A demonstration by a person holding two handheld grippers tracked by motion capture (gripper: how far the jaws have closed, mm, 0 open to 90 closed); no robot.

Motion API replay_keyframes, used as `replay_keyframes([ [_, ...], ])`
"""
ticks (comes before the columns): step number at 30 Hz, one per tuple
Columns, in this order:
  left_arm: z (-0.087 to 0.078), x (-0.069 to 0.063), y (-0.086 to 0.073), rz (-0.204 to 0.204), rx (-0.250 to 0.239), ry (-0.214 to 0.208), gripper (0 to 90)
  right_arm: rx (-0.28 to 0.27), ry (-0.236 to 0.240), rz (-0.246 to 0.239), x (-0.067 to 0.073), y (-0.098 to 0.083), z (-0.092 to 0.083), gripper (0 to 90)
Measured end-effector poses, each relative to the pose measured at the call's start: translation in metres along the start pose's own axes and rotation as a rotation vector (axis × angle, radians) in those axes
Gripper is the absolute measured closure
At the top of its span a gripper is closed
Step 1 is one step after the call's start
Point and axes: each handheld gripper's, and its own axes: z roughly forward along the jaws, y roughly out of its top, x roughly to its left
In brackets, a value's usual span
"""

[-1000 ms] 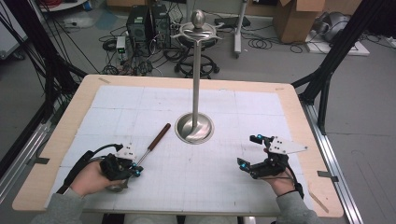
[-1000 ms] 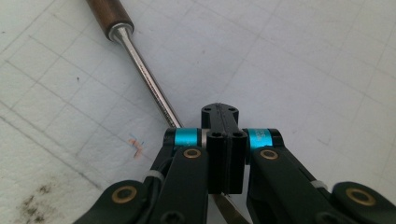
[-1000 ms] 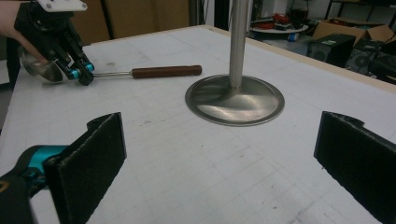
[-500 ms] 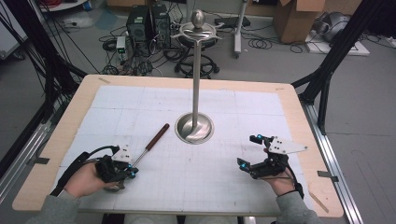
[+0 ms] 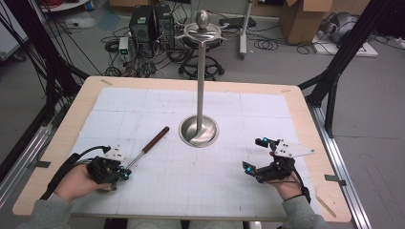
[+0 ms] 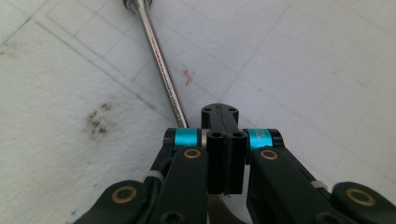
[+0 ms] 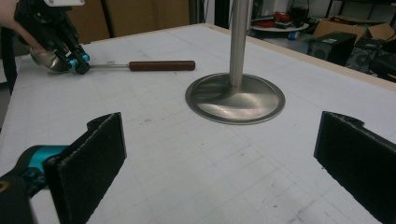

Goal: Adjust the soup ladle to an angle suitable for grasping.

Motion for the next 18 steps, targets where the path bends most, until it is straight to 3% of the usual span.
replay_keyframes([
  [11, -0.009, 0.018, -0.014, -0.047, -0.008, -0.002, 89.7, -0.001, 0.003, -0.004, 0.0, 0.0, 0.0, 1.2],
  [16, -0.008, 0.018, -0.012, -0.061, -0.014, -0.011, 89.7, 0.001, 0.001, -0.005, 0.0, 0.0, 0.001, 1.2],
  [18, -0.009, 0.017, -0.009, -0.063, -0.042, -0.025, 89.7, 0.0, 0.0, -0.006, -0.001, 0.0, 0.0, 1.2],
])
